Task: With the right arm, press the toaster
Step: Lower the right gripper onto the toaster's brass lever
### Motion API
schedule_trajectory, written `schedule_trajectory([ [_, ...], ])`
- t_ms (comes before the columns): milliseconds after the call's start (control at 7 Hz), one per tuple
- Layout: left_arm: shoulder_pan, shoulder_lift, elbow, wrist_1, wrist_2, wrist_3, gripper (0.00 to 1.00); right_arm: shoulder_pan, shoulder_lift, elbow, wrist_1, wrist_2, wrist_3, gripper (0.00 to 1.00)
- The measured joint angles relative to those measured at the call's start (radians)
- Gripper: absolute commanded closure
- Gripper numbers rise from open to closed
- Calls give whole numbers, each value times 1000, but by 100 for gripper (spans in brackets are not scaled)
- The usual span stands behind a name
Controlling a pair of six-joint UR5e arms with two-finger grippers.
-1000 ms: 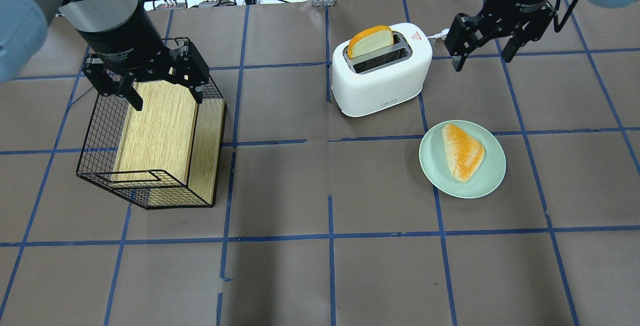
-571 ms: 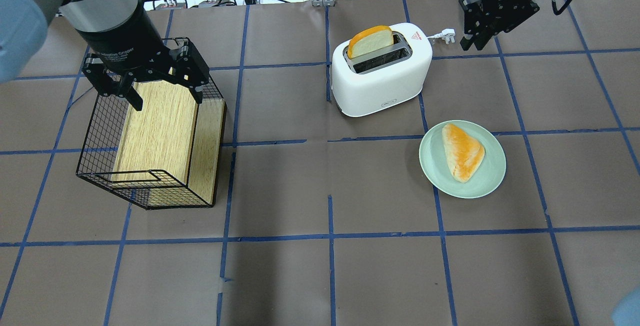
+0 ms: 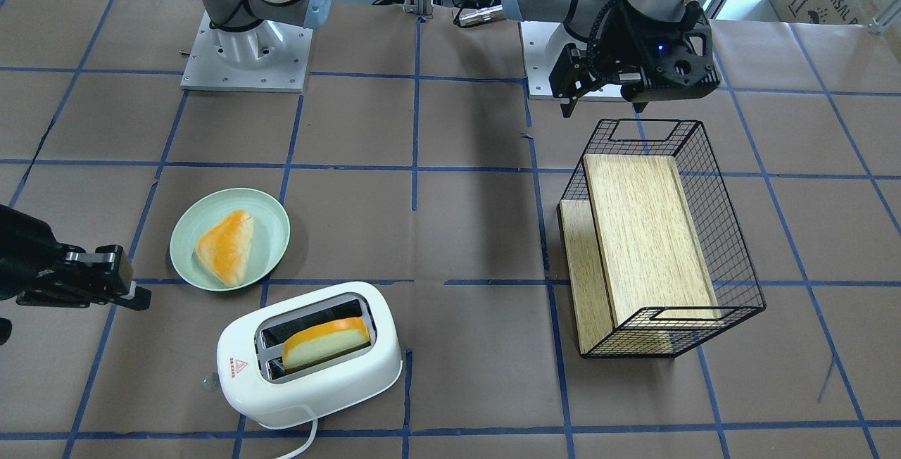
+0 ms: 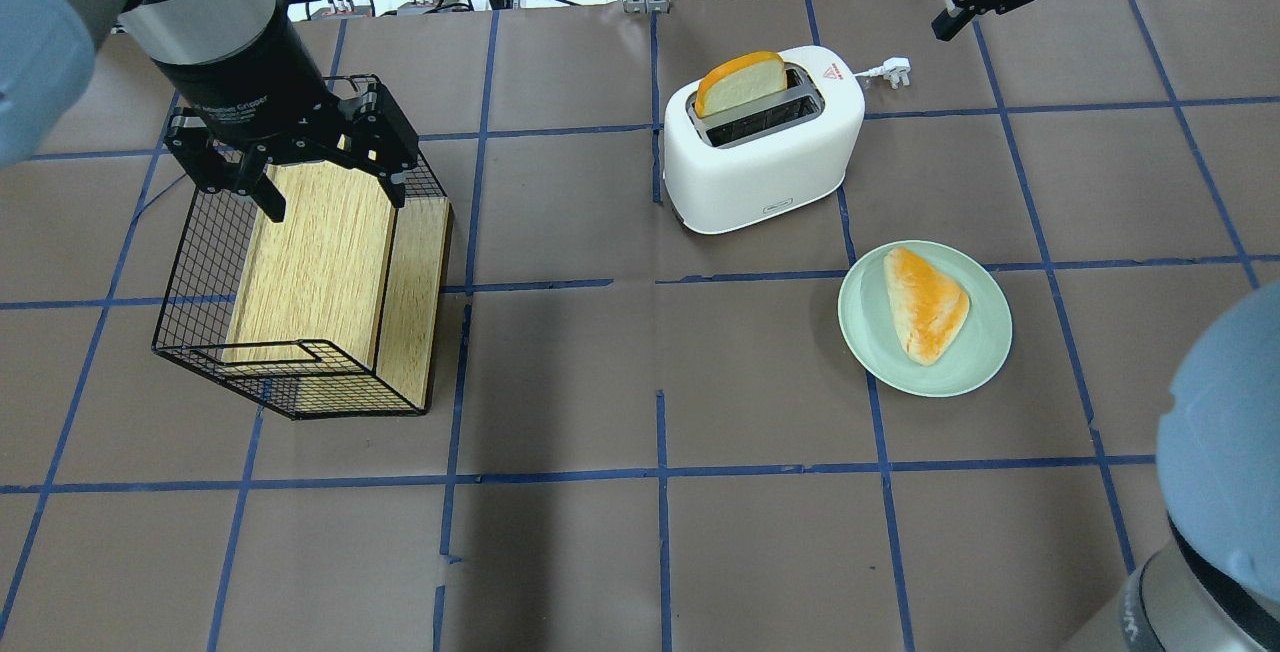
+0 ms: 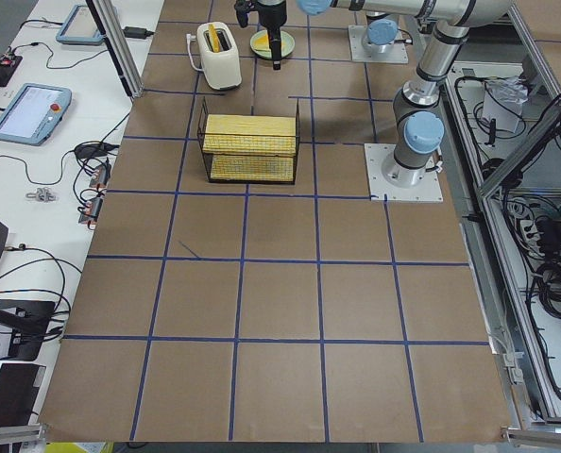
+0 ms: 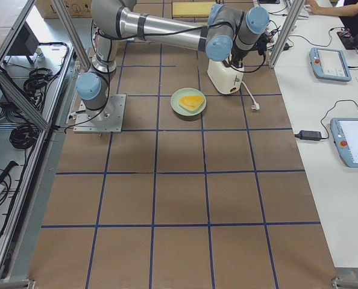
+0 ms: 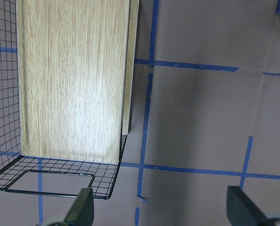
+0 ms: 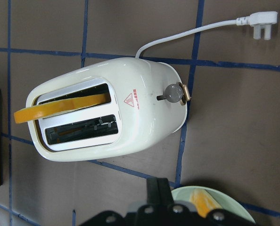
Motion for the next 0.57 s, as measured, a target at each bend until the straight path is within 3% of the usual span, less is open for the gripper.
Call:
schedule_trajectory([
  [571, 0, 0, 0, 0, 0, 0, 0, 23, 166, -92, -10, 61, -18, 100],
])
